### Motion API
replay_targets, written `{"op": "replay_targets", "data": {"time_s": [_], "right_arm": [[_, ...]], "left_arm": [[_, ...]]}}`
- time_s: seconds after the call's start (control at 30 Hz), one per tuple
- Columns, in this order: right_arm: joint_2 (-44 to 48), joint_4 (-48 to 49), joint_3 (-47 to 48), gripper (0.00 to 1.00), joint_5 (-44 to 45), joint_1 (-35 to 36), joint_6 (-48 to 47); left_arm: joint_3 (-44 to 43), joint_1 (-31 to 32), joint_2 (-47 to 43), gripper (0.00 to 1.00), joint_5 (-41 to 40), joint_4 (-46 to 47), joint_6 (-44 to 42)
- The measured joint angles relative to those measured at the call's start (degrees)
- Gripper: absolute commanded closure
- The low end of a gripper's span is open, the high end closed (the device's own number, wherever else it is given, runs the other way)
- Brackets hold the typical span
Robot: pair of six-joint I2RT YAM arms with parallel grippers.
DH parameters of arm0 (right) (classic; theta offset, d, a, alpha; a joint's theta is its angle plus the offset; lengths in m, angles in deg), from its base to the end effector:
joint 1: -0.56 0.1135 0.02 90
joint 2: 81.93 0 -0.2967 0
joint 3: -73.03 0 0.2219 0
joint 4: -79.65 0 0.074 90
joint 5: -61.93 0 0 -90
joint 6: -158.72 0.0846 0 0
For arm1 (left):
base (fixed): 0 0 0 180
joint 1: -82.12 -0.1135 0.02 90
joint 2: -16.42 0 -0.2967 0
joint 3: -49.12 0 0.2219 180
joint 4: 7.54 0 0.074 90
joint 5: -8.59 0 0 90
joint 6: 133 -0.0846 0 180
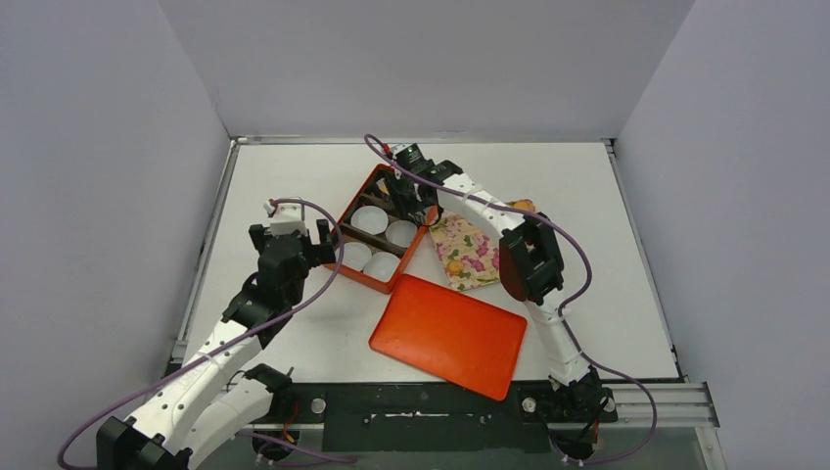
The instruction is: Pack the cookies
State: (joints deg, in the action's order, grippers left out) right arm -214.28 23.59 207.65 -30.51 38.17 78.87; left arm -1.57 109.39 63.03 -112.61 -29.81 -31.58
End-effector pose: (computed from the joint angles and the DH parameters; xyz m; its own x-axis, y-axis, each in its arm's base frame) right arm 0.4218 0.3295 0.2137 -0.7401 -0.3479 -0.5754 -0.5072 0.8507 0.1379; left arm 0.1770 -0.0419 0.2992 -0.2630 -0.0550 -0.9632 -0.0996 0.9946 -0.0296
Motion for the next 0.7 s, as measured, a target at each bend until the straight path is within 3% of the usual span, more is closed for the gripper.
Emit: {"op": "replay_targets", "data": {"time_s": [0.33, 0.43, 0.7], "right_arm": [[0.61, 1.14, -0.09, 0.54, 0.07, 0.00, 0.15], [3.06, 1.38, -1.86, 0.58, 0.26, 0.00, 0.15], [11.17, 4.22, -6.86, 0.56, 0.92, -0.07, 0.15]], "left_arm": [[0.00, 0.00, 0.00, 0.03, 0.20, 0.00, -0.02], [0.00, 0.00, 0.00, 0.03, 0.26, 0.00, 0.00], [0.00, 0.02, -0.07, 0.03, 0.68, 0.00, 0.00]]}}
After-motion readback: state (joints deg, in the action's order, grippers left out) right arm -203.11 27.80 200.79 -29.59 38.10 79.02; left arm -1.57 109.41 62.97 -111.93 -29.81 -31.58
